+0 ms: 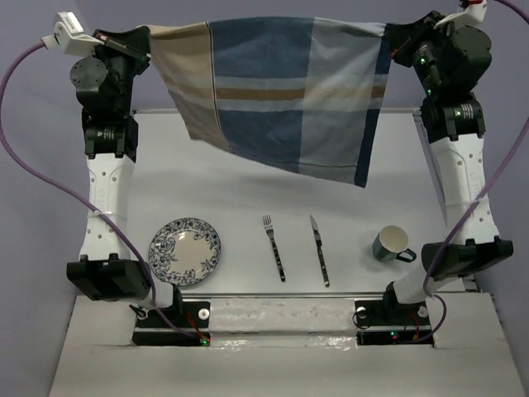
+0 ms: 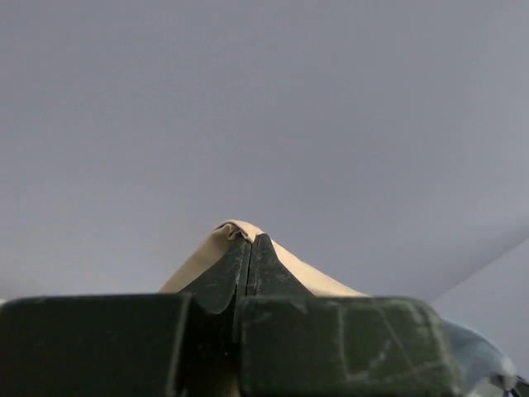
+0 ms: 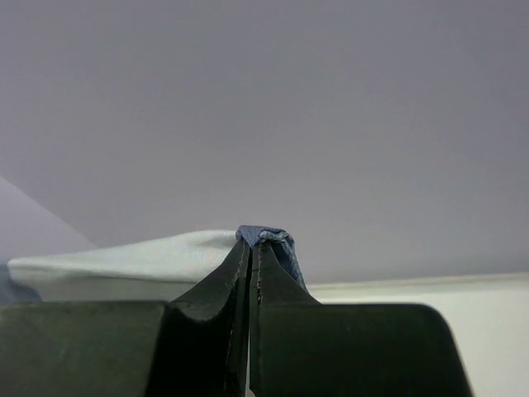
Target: Set the dinner table for one person
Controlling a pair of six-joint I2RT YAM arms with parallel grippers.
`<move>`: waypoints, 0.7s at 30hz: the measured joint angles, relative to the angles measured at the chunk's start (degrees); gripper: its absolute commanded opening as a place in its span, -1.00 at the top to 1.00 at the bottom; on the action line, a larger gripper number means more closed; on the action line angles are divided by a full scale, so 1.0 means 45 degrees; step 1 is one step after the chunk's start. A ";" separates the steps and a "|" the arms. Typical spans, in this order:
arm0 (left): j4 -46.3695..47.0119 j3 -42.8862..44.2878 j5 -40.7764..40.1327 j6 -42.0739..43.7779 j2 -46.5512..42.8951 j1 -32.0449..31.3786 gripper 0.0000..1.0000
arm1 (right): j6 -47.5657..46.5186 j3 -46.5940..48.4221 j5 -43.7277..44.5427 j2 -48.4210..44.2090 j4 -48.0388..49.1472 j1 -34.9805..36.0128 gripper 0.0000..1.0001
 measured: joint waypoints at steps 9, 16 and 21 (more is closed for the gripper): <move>-0.0928 0.0044 0.0612 -0.0189 0.2997 -0.0087 1.00 | 0.0617 -0.0044 -0.1860 0.3196 -0.1122 -0.1365 1.00; -0.2380 0.3356 0.1146 -0.0549 0.6271 -0.0185 1.00 | 0.1180 0.4085 -0.2943 0.6363 -0.2472 -0.1919 1.00; -0.2176 0.2613 0.1433 -0.0452 0.5484 -0.0350 1.00 | 0.1171 0.2953 -0.3152 0.5124 -0.2438 -0.2205 1.00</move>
